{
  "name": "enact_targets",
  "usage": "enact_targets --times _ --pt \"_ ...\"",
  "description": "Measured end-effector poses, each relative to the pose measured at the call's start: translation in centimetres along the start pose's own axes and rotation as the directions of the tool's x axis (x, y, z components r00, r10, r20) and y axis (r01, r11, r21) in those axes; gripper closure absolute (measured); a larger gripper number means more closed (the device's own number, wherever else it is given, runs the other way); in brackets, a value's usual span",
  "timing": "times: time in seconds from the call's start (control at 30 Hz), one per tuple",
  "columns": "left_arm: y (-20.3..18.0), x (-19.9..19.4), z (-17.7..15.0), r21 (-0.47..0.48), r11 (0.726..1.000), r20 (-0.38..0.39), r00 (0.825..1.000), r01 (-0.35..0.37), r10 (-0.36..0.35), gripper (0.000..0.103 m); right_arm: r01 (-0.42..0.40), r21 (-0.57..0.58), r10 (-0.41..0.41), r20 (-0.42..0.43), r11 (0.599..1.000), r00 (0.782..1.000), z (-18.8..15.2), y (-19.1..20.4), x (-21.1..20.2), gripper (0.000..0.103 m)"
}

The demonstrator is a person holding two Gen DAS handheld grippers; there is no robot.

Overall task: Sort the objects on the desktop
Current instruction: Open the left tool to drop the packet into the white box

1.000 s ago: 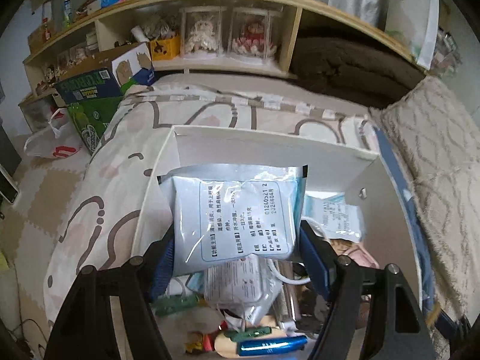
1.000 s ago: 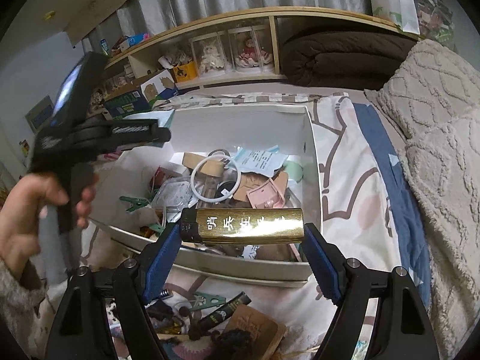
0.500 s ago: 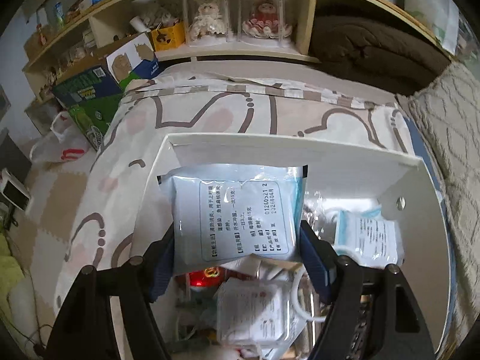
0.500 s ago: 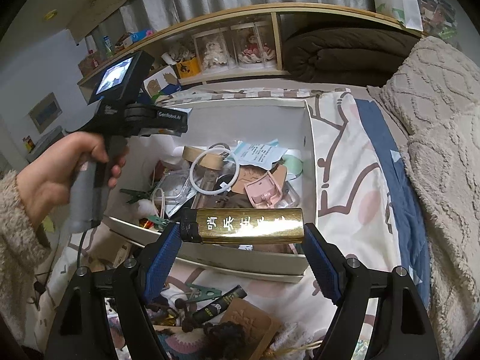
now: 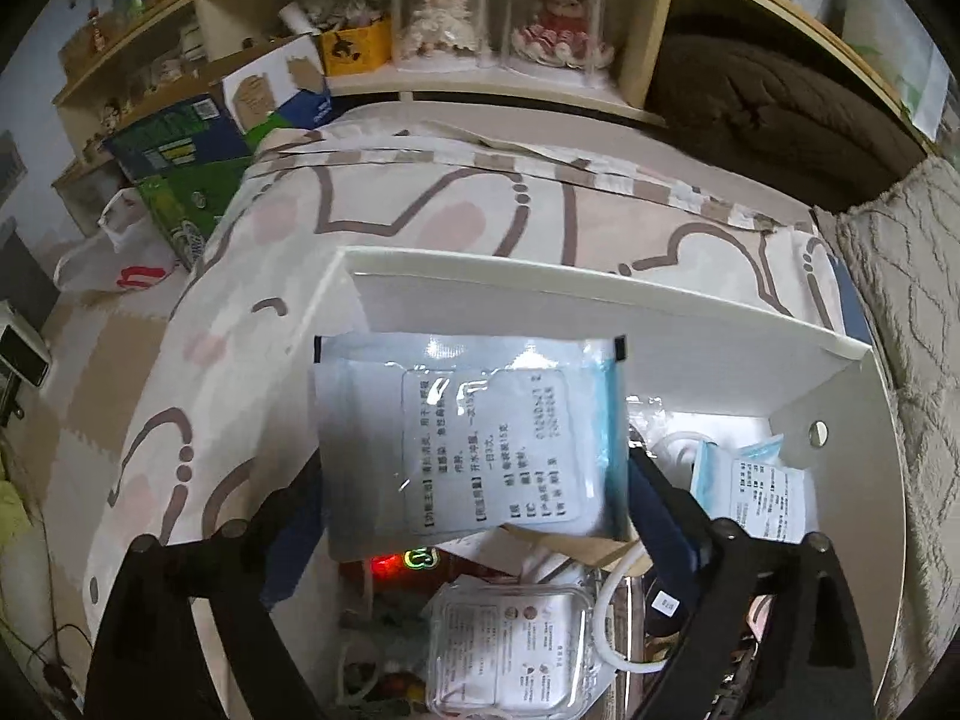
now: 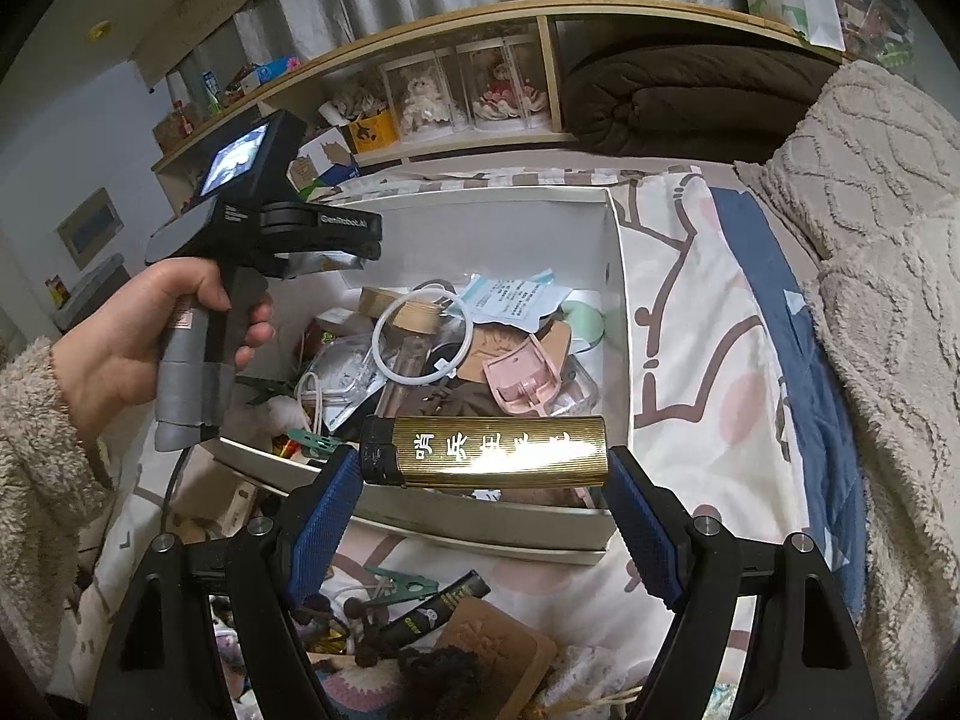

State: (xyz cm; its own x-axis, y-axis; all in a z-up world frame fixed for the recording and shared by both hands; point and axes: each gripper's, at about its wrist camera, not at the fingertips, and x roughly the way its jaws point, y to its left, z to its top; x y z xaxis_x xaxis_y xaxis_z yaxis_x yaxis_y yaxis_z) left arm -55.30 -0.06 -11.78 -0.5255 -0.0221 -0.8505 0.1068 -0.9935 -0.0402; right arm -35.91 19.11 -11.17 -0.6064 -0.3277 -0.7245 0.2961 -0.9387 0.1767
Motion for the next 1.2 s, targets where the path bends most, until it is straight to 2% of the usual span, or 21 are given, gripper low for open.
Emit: enact_targets --times 0.13,0.6,0.87,1.0,1.1,1.2 --pt "-0.3 -0.7 0.0 0.033 0.999 0.011 1.0 0.027 -0.027 0.0 -0.011 0.004 0.011 0.007 1.0 1.0 0.1 0.2 -0.1 0.021" --pt "0.5 -3.4 -1.7 0.052 0.994 0.035 0.994 0.097 -0.099 0.0 -0.01 -0.01 0.01 0.006 1.0 1.0 1.9 0.6 1.1 0.021" --pt "2.5 -9.7 -5.4 0.111 0.986 0.123 0.982 0.127 -0.14 0.0 -0.008 0.004 0.008 -0.021 1.0 1.0 3.6 1.2 2.1 0.021" --pt "2.7 -13.5 -8.0 0.163 0.982 0.18 0.975 0.098 -0.127 0.0 -0.009 0.002 0.009 -0.021 1.0 1.0 4.5 2.1 1.9 0.021" --pt "3.2 -16.0 -10.0 0.179 0.973 0.195 0.964 0.146 -0.181 0.0 -0.019 0.0 0.019 -0.022 1.0 1.0 5.4 2.8 1.9 0.021" --pt "3.7 -18.2 -12.4 0.183 0.972 0.213 0.959 0.147 -0.185 0.0 -0.023 -0.008 0.023 -0.022 1.0 0.999 6.3 4.0 2.0 0.021"
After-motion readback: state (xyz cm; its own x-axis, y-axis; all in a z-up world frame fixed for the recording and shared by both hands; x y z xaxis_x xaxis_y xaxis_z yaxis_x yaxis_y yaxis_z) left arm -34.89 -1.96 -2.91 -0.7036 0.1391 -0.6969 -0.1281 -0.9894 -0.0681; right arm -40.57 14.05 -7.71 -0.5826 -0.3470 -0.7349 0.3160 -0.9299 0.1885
